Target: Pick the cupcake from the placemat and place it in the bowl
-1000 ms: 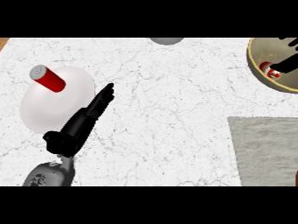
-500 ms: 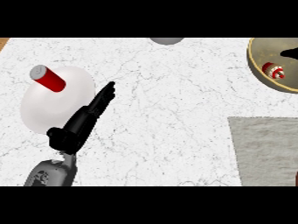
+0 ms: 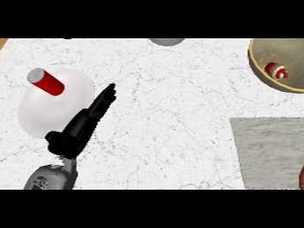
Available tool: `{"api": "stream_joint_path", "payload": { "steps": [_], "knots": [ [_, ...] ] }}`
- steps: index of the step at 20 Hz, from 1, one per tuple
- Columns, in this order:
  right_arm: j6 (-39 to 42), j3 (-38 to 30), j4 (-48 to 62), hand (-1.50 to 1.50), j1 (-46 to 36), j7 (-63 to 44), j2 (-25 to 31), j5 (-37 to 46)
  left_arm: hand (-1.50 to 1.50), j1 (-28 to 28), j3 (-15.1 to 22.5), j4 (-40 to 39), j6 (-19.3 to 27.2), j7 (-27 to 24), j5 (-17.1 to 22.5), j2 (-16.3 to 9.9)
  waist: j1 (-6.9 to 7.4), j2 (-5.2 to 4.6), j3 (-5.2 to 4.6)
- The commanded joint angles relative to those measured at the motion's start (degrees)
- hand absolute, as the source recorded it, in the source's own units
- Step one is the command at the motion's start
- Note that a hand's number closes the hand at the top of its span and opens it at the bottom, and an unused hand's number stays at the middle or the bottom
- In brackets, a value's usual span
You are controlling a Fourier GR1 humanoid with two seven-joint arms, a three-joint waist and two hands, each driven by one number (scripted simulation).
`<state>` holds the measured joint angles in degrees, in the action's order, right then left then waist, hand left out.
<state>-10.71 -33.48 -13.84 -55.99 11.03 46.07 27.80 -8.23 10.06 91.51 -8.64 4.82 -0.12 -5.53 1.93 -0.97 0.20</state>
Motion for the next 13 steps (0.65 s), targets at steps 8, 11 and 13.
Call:
{"api": "stream_joint_path", "payload": {
  "steps": [8, 11, 13],
  "knots": [
    [11.3, -10.5, 3.6, -1.5, 13.3, 11.3, 12.8, -10.0, 0.0, 0.7, -2.9, -0.1, -2.0, -0.9, 1.9, -1.9, -0.69, -0.01, 0.12],
    [18.1, -10.4, 4.2, -1.5, 17.3, 14.3, 14.2, -10.5, 0.0, 0.0, -1.1, -0.7, -0.7, -1.2, -0.1, -0.2, -1.09, 0.28, 0.07],
    [17.5, -11.7, 5.0, -1.5, 18.5, 15.5, 14.2, -11.6, 0.0, 4.2, 0.7, 0.8, 0.6, -2.6, -1.7, 0.8, -0.03, 0.07, 0.2]
  ]
}}
